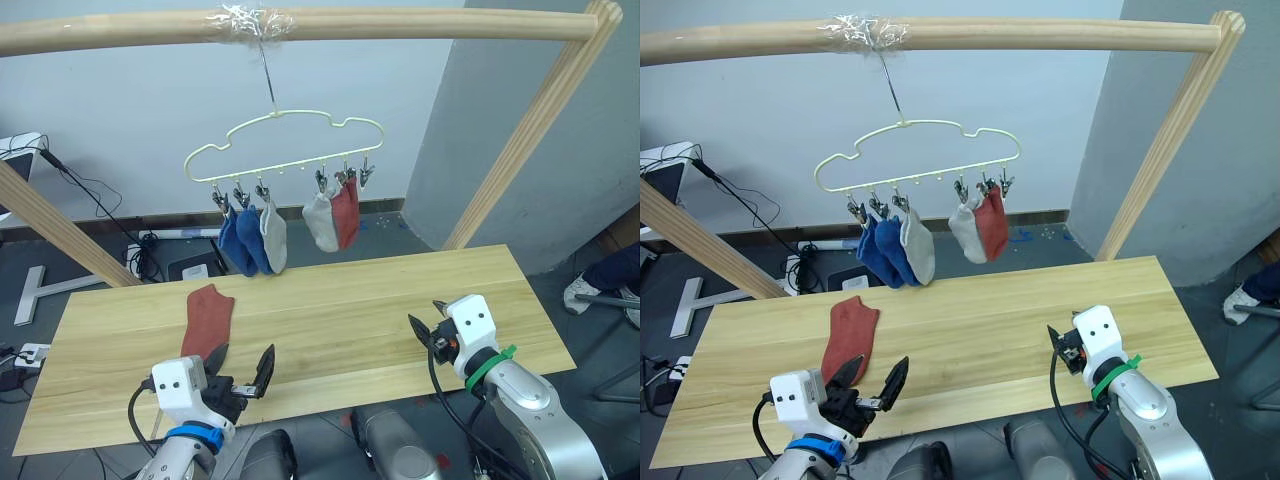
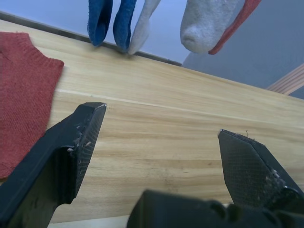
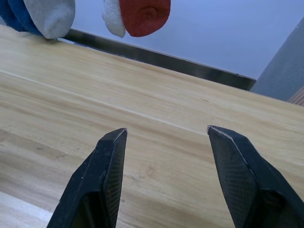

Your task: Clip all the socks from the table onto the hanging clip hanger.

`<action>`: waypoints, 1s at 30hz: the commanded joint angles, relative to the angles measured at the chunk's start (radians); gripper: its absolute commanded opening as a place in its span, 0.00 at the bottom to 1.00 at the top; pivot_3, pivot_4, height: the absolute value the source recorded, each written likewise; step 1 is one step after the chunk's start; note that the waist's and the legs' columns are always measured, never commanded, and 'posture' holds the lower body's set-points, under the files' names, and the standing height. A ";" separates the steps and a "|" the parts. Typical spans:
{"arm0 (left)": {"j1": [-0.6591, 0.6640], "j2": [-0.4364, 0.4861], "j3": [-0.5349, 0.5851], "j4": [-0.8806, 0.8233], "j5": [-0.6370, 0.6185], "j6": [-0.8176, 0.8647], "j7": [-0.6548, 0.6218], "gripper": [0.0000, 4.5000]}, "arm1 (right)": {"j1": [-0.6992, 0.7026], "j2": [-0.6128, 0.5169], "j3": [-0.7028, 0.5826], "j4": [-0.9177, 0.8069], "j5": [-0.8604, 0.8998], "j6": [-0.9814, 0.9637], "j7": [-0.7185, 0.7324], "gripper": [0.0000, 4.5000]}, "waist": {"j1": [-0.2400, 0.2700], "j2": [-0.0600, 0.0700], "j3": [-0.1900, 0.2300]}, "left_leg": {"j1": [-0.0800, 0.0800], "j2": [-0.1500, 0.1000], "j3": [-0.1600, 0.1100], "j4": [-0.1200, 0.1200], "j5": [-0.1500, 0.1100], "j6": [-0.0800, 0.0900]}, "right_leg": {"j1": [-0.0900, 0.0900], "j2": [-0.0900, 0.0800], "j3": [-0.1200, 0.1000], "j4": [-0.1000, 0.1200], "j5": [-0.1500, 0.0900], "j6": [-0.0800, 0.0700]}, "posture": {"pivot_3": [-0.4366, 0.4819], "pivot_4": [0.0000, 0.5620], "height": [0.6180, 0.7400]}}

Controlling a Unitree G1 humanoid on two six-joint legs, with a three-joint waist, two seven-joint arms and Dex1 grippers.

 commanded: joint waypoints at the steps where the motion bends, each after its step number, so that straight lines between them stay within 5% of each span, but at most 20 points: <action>1: 0.012 0.004 0.019 0.017 -0.011 -0.054 -0.021 0.97 | -0.003 0.001 -0.001 -0.019 0.008 -0.014 0.011 0.62 | 0.001 0.000 0.000 | 0.000 0.000 0.000 0.000 0.000 0.000 | 0.000 0.000 0.000 0.000 0.000 0.000 | 0.16 0.38 1.00; 30: -0.014 0.004 -0.005 -0.093 -0.009 0.037 0.046 0.97 | -0.013 0.000 0.000 0.009 0.007 -0.044 0.040 0.62 | 0.008 0.000 0.000 | 0.000 0.000 0.000 0.000 0.000 0.000 | 0.001 0.000 0.000 0.000 0.000 0.001 | 0.18 0.38 1.00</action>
